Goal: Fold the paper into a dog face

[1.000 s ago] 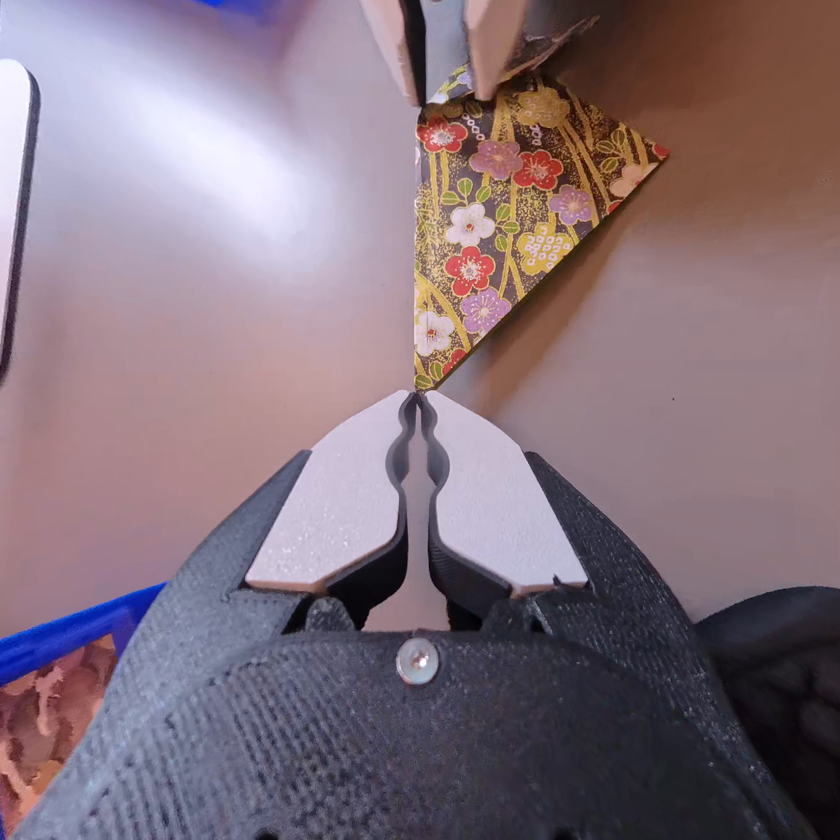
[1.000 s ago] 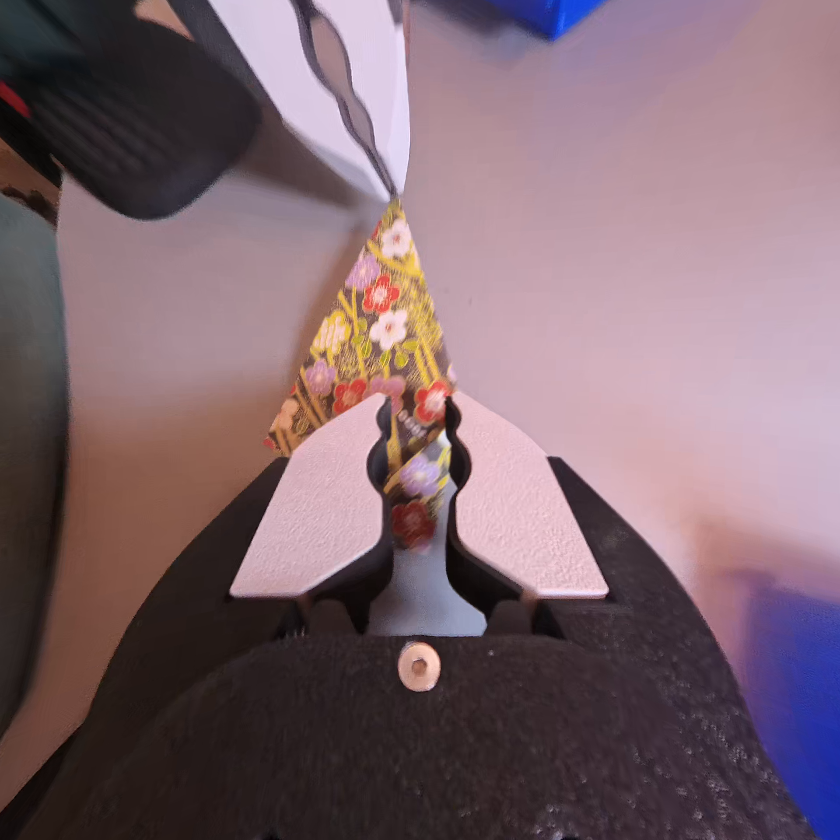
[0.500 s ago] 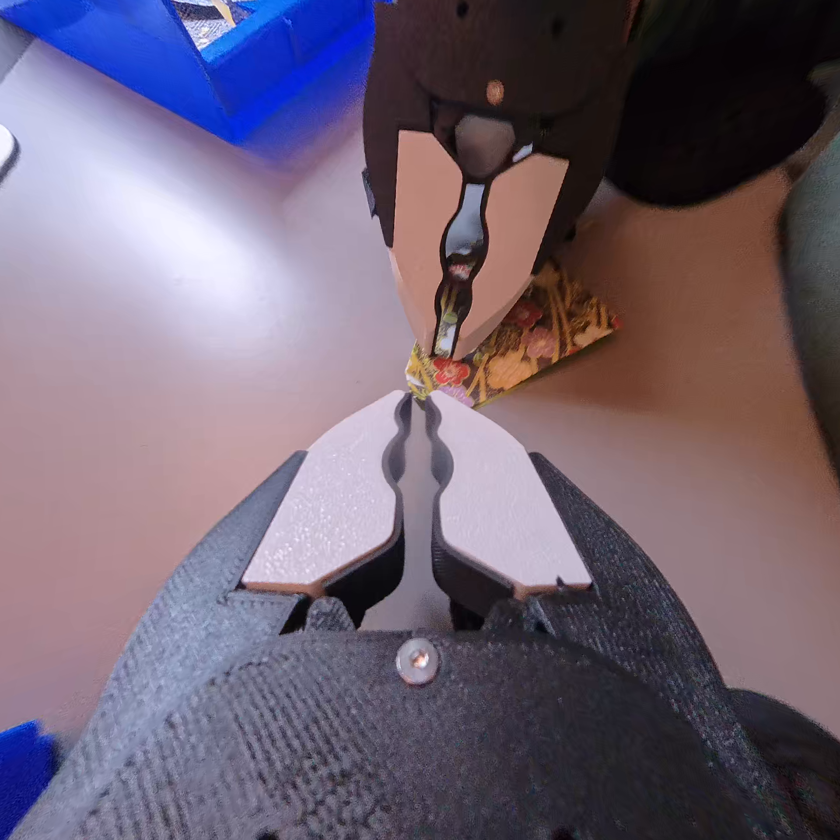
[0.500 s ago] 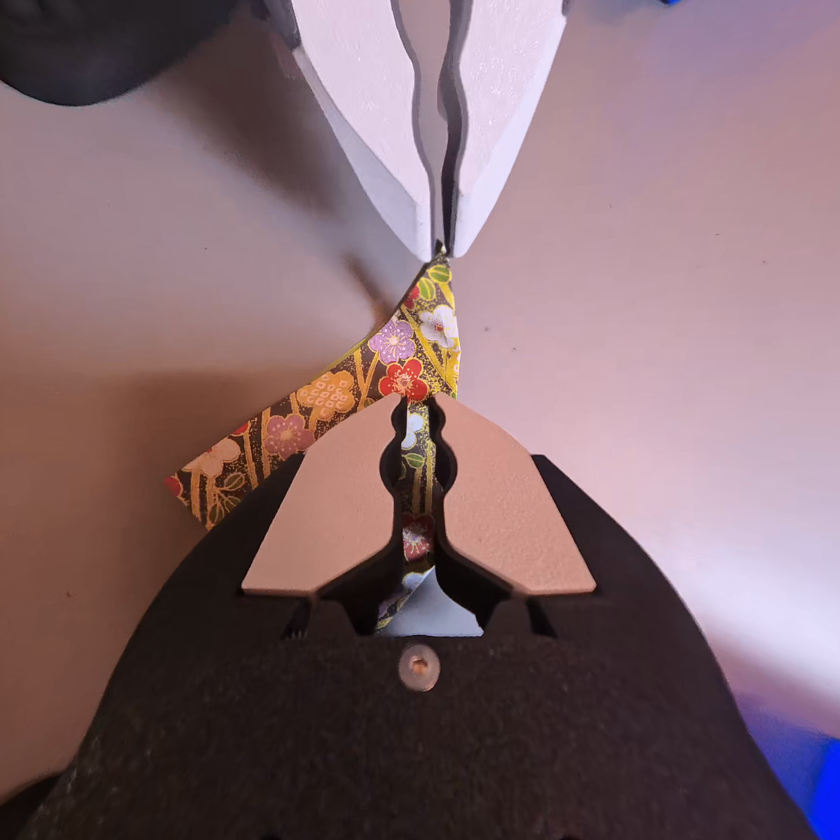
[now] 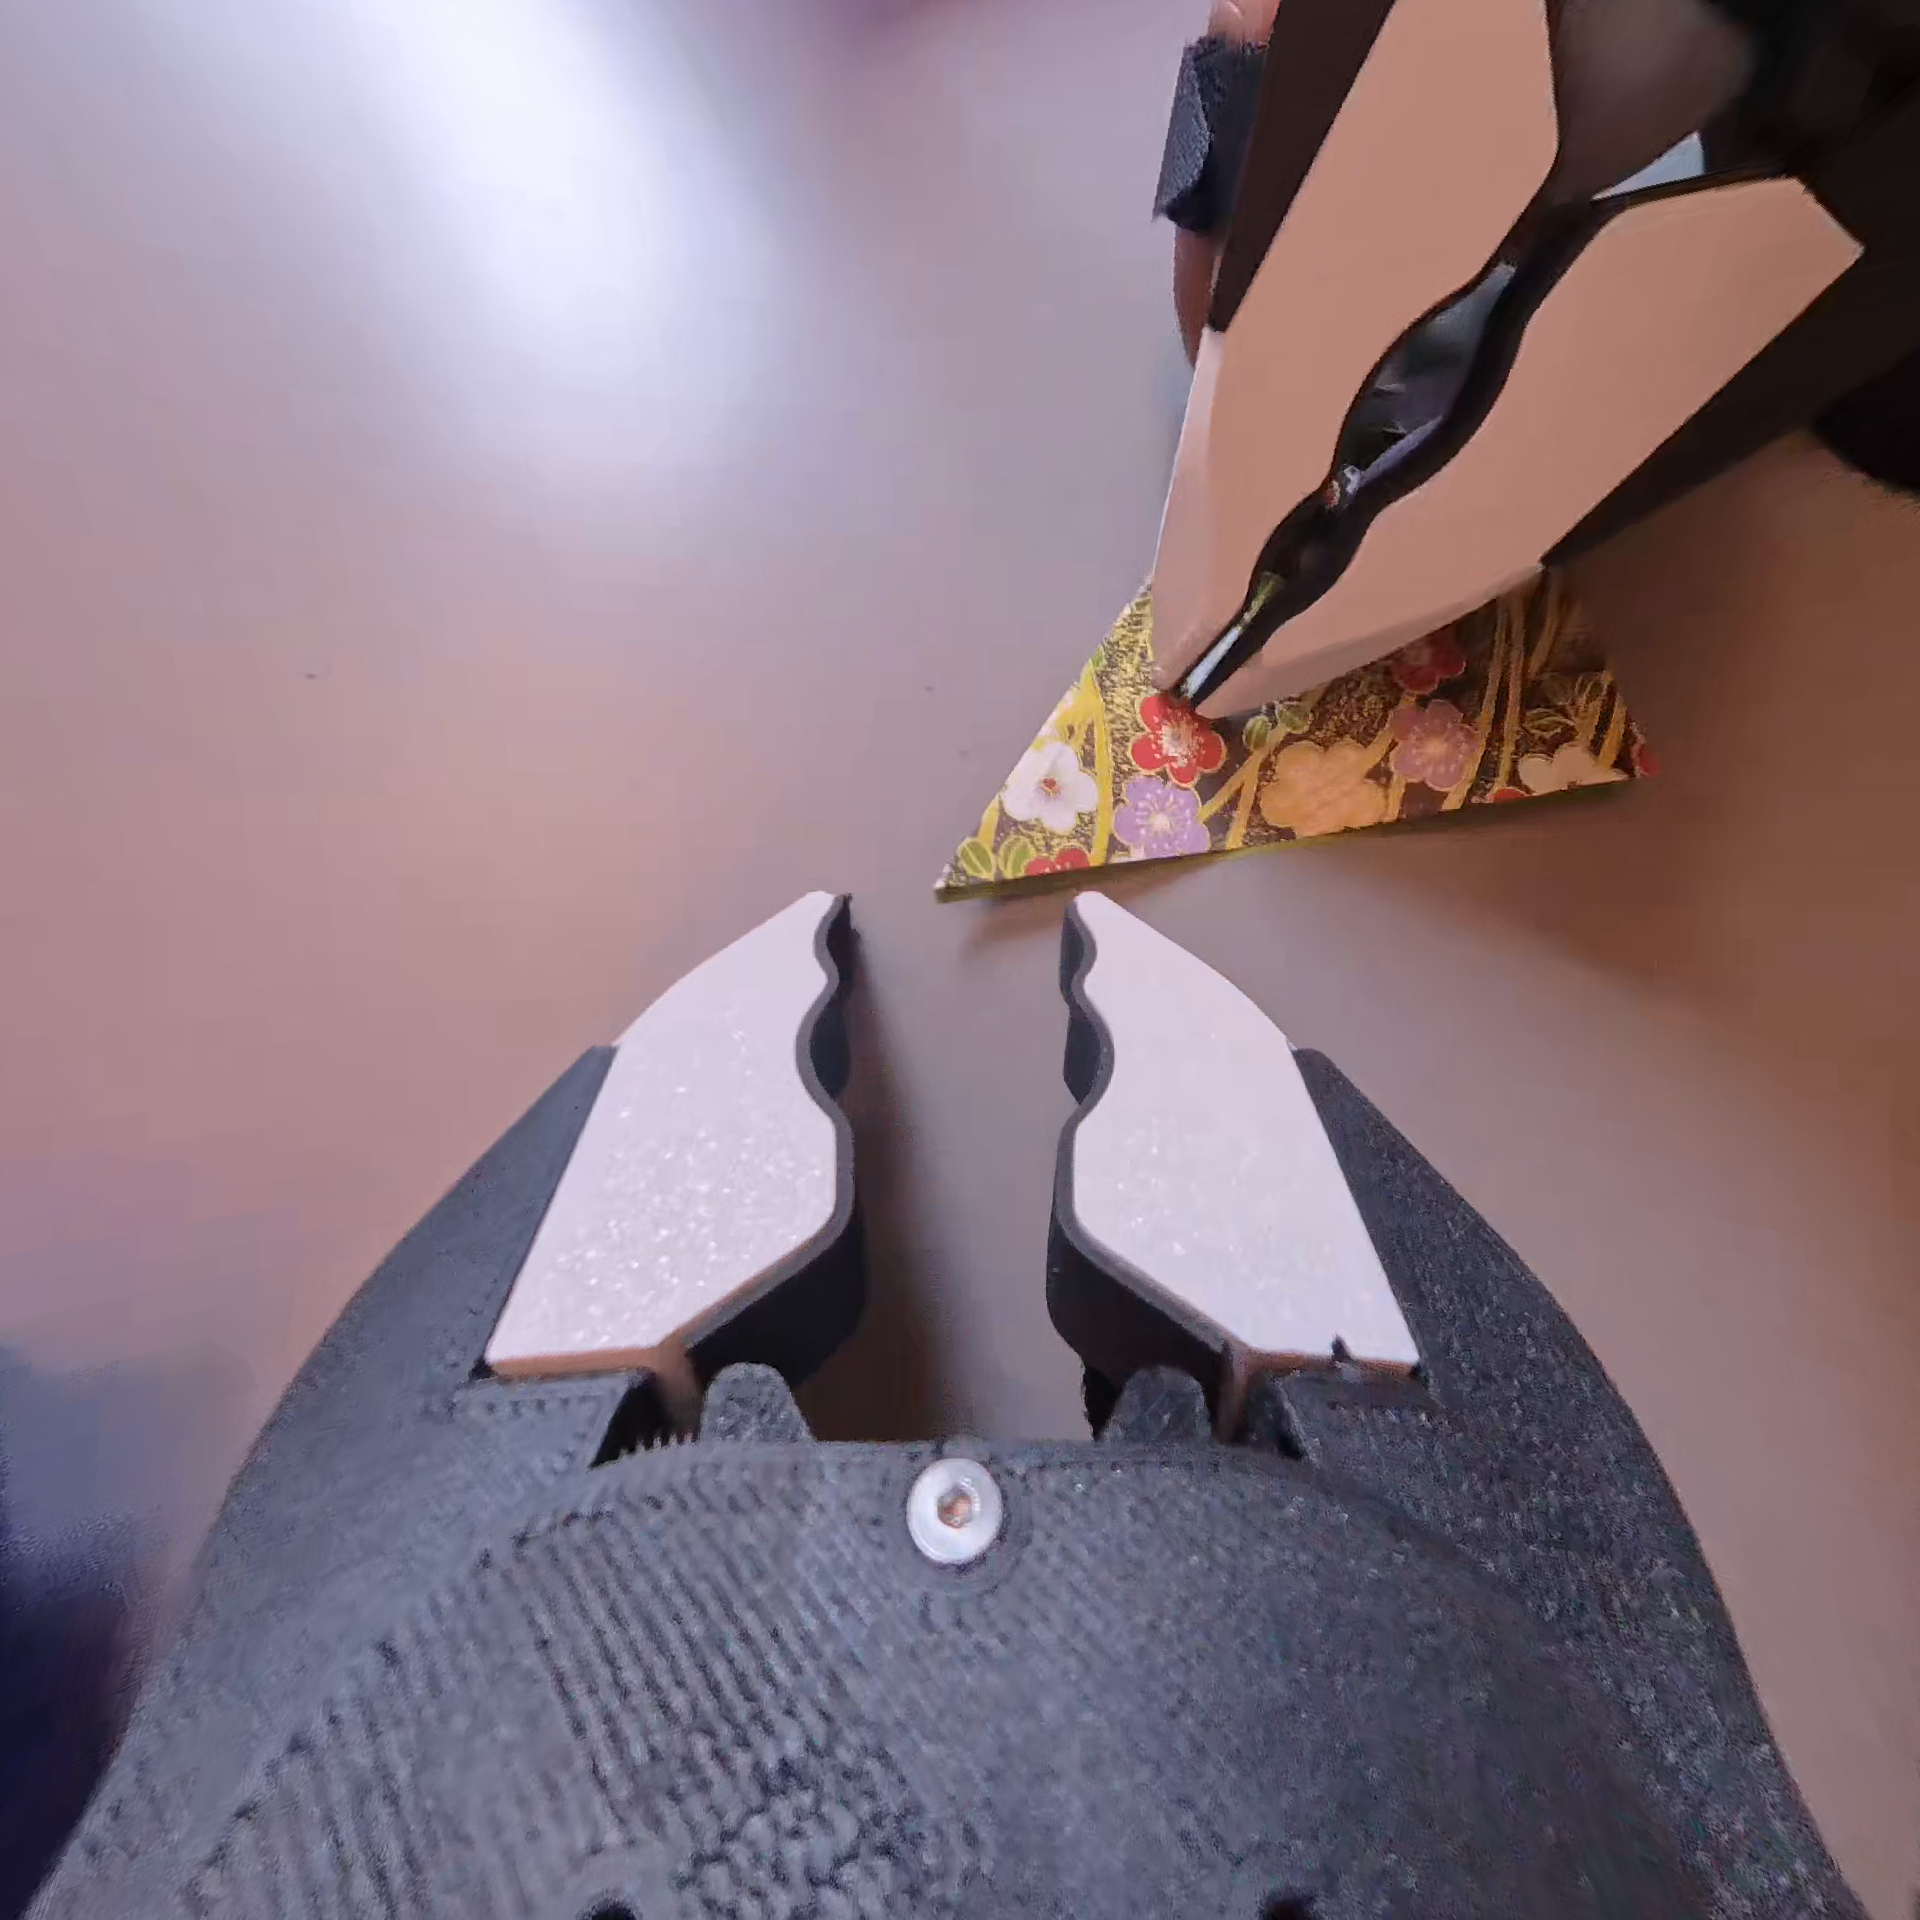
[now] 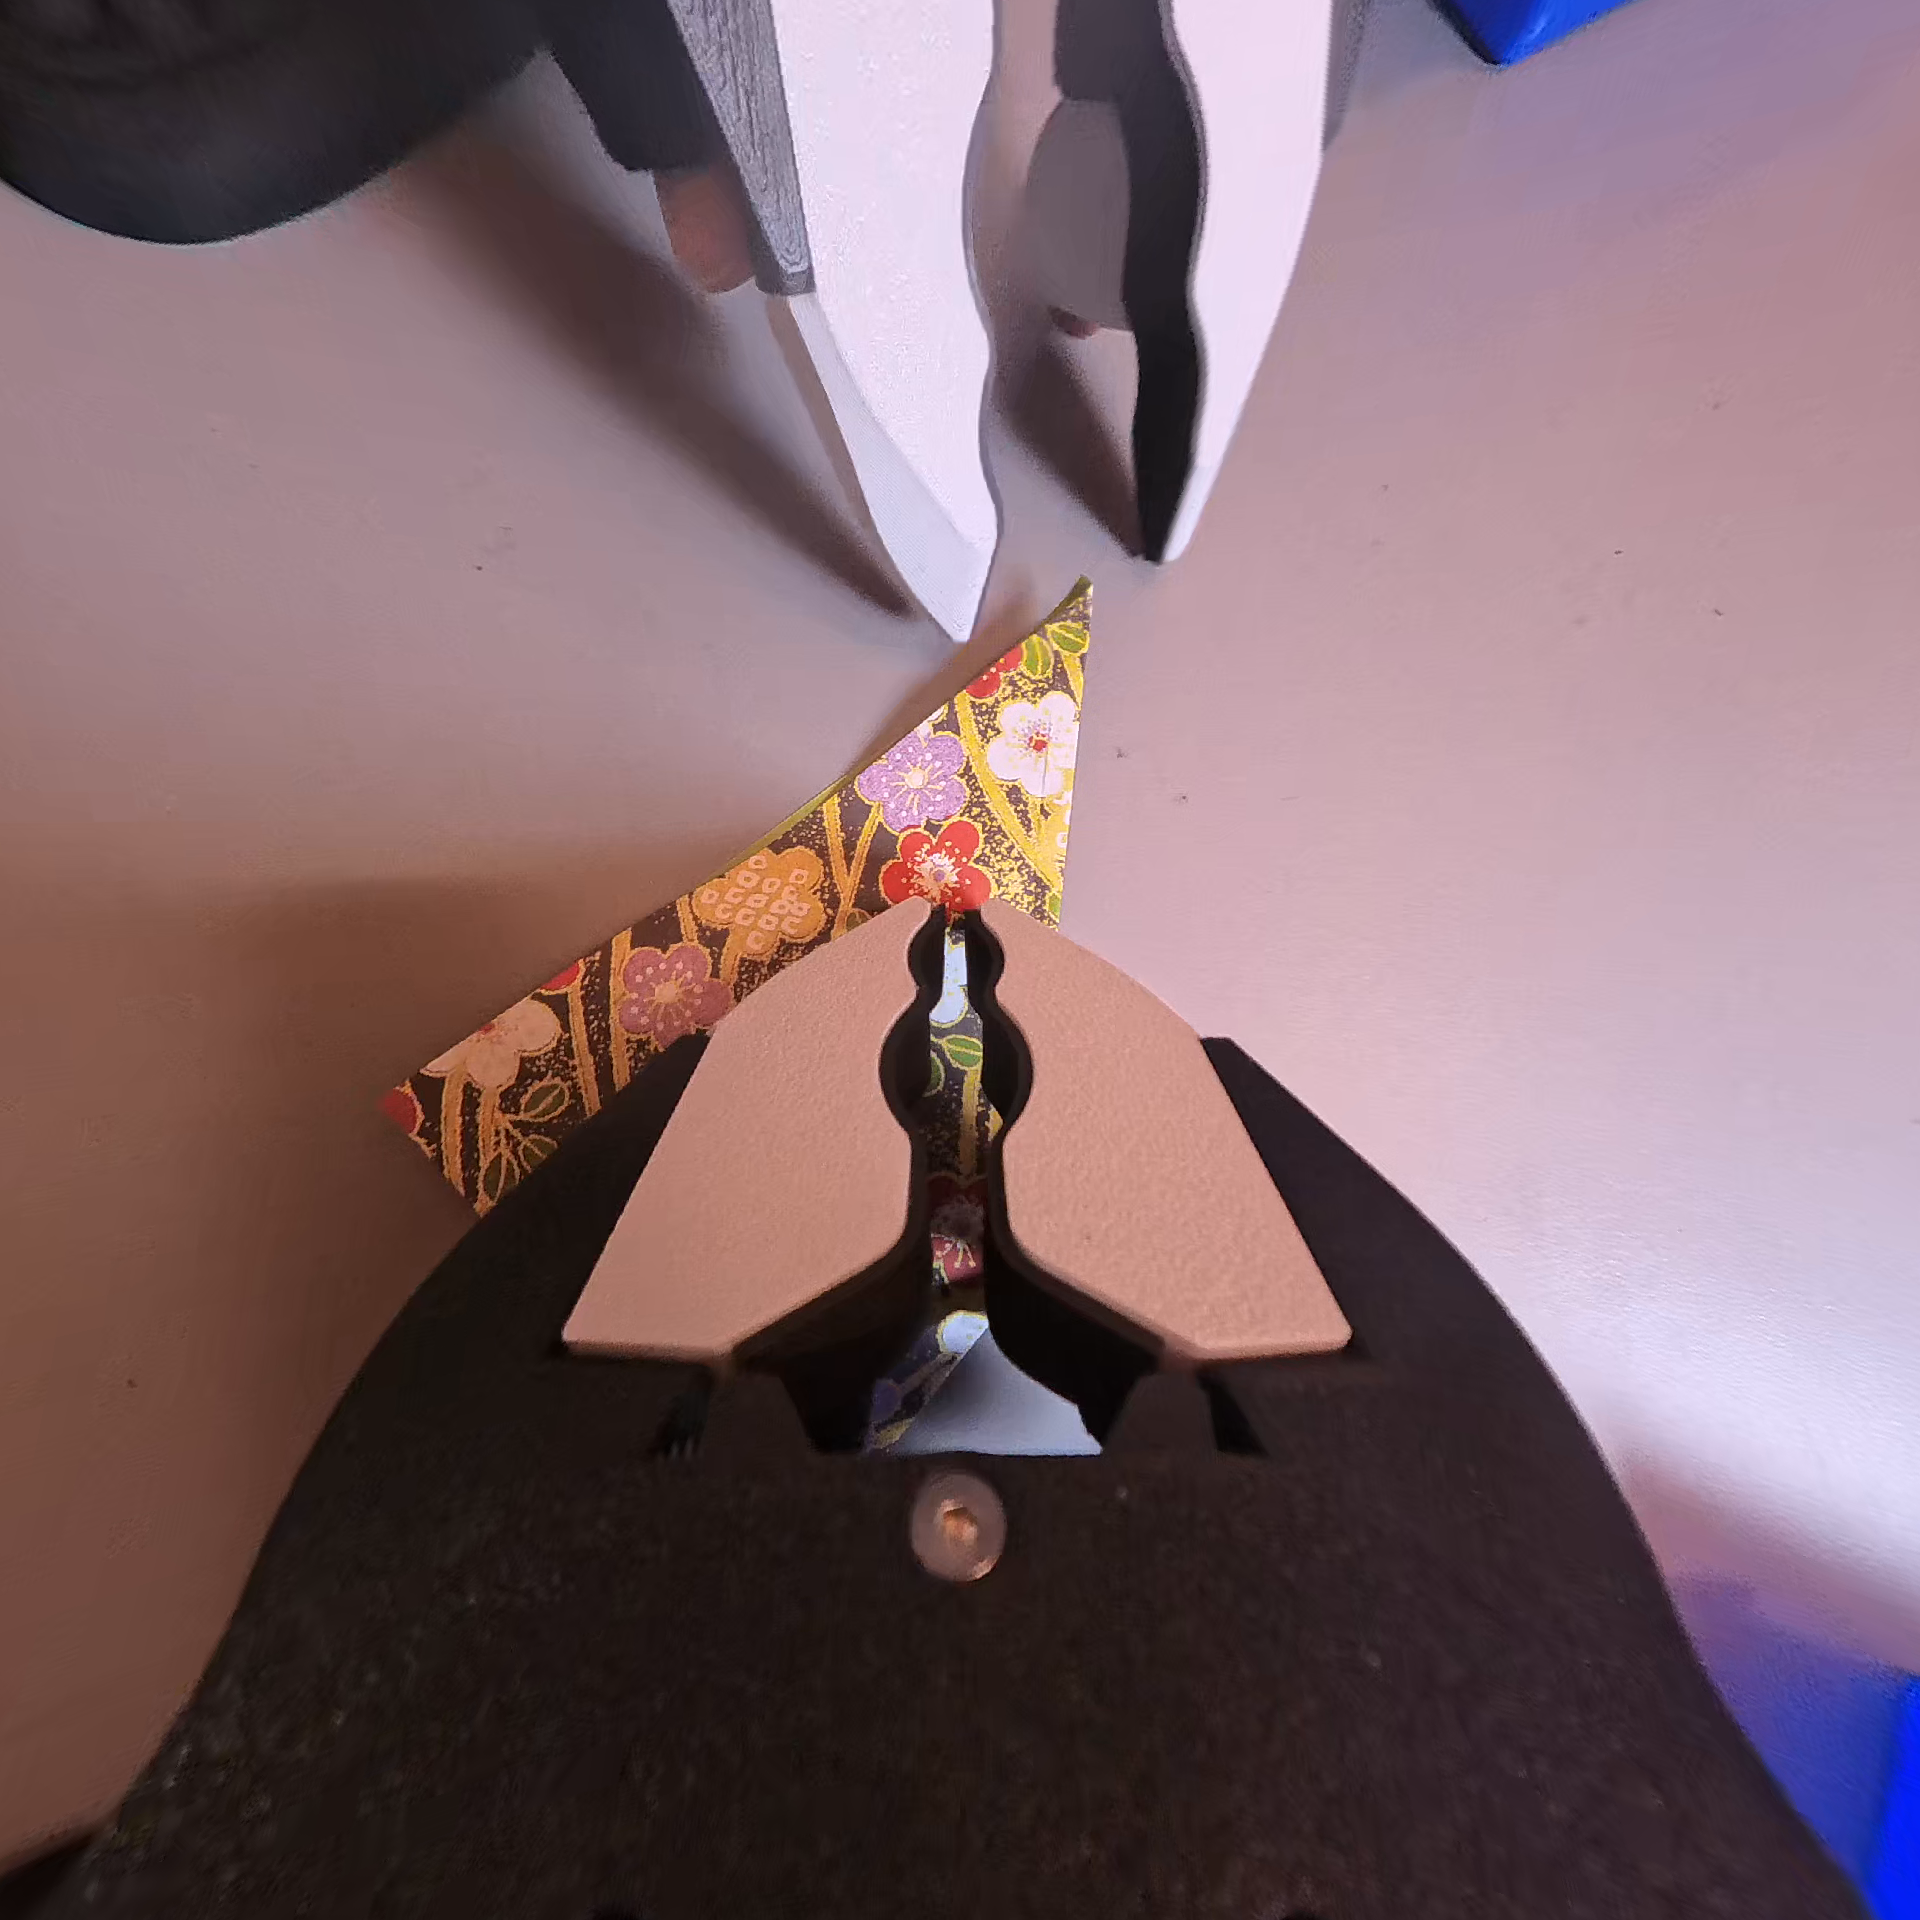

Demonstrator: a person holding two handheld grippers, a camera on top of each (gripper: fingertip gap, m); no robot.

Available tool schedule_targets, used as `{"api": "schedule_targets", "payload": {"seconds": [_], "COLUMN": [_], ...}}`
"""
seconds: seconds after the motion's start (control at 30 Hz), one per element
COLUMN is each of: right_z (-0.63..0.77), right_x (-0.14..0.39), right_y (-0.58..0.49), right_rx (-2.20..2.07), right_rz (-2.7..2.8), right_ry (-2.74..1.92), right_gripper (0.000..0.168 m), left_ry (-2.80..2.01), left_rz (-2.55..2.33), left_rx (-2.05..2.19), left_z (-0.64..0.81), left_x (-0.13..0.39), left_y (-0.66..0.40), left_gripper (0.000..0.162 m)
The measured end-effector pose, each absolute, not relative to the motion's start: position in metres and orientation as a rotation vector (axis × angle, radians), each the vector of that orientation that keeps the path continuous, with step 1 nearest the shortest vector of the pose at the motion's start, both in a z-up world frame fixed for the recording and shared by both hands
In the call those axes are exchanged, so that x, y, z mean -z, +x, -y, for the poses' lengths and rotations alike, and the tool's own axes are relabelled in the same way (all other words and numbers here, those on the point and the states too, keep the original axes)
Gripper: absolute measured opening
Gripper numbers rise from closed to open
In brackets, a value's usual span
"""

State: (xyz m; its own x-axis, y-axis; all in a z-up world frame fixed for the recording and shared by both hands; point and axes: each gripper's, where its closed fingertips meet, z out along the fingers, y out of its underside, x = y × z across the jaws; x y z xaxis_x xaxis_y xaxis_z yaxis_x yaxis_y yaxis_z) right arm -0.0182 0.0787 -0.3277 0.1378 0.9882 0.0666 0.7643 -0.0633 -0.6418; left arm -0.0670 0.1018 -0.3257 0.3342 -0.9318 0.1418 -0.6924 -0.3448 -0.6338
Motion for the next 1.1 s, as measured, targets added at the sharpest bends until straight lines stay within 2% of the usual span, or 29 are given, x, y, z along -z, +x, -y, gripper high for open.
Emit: {"api": "schedule_targets", "payload": {"seconds": [0.27, 0.43, 0.63, 0.8, 1.1], "right_z": [-0.078, -0.078, -0.080, -0.084, -0.084], "right_x": [0.328, 0.327, 0.327, 0.327, 0.326], "right_y": [-0.018, -0.018, -0.019, -0.017, -0.016], "right_rx": [-0.511, -0.496, -0.488, -0.502, -0.475], "right_rz": [1.676, 1.684, 1.682, 1.667, 1.675], "right_ry": [-1.843, -1.786, -1.771, -1.780, -1.751], "right_gripper": [0.001, 0.002, 0.002, 0.006, 0.009], "left_ry": [-2.205, -2.045, -1.862, -1.796, -1.800], "left_rz": [-1.354, -1.265, -1.473, -1.687, -1.749], "left_rx": [0.868, 1.100, 1.063, 0.887, 0.887], "left_z": [-0.096, -0.092, -0.067, -0.051, -0.041], "left_x": [0.322, 0.293, 0.290, 0.310, 0.320], "left_y": [-0.054, -0.038, -0.026, -0.027, -0.017], "left_gripper": [0.018, 0.000, 0.000, 0.000, 0.000]}}
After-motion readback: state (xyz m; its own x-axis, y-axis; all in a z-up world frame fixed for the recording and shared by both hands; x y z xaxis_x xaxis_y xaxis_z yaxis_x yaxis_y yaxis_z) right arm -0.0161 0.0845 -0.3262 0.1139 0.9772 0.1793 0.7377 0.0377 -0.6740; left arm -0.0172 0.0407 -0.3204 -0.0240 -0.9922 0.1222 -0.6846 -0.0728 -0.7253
